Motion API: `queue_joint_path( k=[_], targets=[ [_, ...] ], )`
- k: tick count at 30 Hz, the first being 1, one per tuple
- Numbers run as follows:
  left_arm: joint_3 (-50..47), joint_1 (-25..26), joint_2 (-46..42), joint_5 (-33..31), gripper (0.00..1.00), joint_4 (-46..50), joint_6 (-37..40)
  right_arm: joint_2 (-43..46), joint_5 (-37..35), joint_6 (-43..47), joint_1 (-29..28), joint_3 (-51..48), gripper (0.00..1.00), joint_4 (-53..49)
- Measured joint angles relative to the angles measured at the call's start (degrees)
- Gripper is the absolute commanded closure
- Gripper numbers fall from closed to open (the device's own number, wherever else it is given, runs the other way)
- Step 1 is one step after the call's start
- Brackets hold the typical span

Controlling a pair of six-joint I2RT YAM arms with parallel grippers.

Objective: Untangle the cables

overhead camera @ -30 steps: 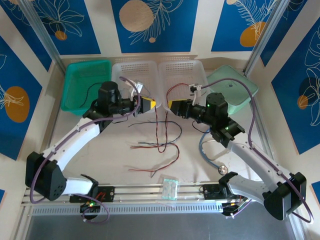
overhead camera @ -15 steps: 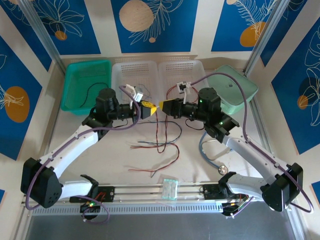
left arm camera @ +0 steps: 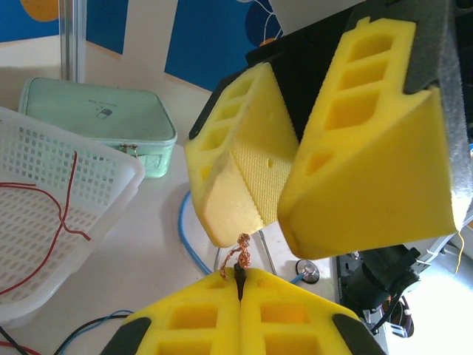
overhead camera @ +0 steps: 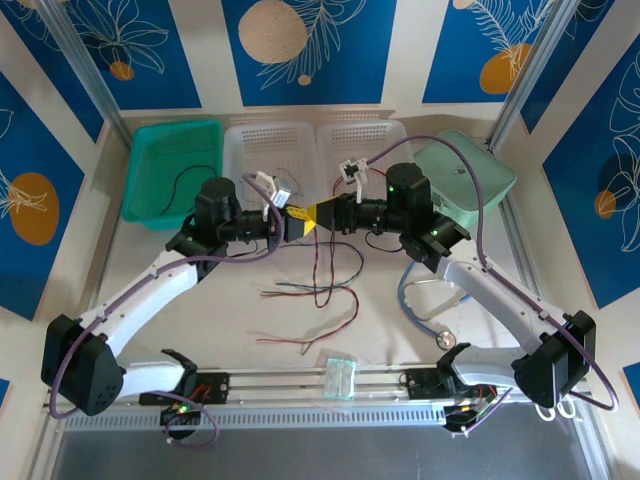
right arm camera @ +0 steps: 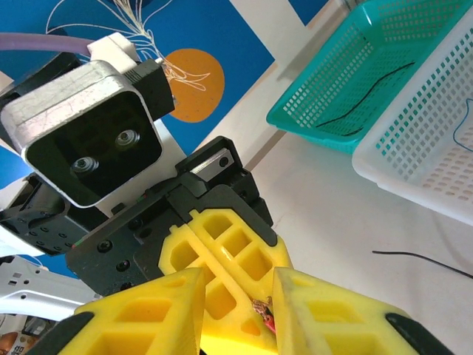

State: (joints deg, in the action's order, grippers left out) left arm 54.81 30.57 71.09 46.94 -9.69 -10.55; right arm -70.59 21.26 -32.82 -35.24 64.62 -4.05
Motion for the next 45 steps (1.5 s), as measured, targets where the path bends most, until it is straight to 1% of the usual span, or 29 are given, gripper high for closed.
queue_joint_path(
  k=[4,14,21,27,30,34,37,38,40,42,45],
  targets=[
    [0.0,0.0,0.35,0.02,1.0,0.13,-0.07,0.0,0.07,0.28,0.0,-0.02,0.73,-0.33],
    [0.04,0.0,0.66,0.02,1.0,0.09,-1.38,0.83,-0.02,0.85,1.03,-1.81,0.71,-0.72],
    [0.22,0.0,0.83,0.02,1.0,0.09,-1.57,1.05,0.17,0.92,1.62,-2.75,0.75,-1.18],
    [0.37,0.0,1.11,0.02,1.0,-0.09,-1.6,1.03,1.07,0.9,1.62,-2.84,0.75,-1.14],
    [0.42,0.0,1.11,0.07,1.0,-0.09,-1.6,1.03,1.51,0.9,1.62,-2.84,0.78,-1.11],
    [0.42,0.0,1.11,0.24,1.0,-0.09,-1.57,0.92,1.68,0.96,1.75,-2.84,0.88,-1.11],
    [0.44,0.0,1.16,0.33,1.0,-0.09,-1.57,0.9,1.68,0.92,1.99,-2.99,0.9,-1.03],
    [0.44,0.0,1.16,0.42,1.0,-0.07,-1.57,0.9,1.7,0.85,2.03,-3.15,0.89,-0.76],
    [0.44,0.0,1.16,0.44,1.0,0.07,-1.55,0.87,1.73,0.83,2.23,-3.37,0.82,-0.33],
    [0.52,0.0,1.2,0.5,1.0,0.09,-1.55,0.76,1.75,0.52,2.38,-3.43,0.78,-0.09],
    [0.76,0.0,1.2,0.48,1.0,0.28,-1.55,0.5,2.16,0.2,2.69,-3.48,0.77,0.22]
  ],
)
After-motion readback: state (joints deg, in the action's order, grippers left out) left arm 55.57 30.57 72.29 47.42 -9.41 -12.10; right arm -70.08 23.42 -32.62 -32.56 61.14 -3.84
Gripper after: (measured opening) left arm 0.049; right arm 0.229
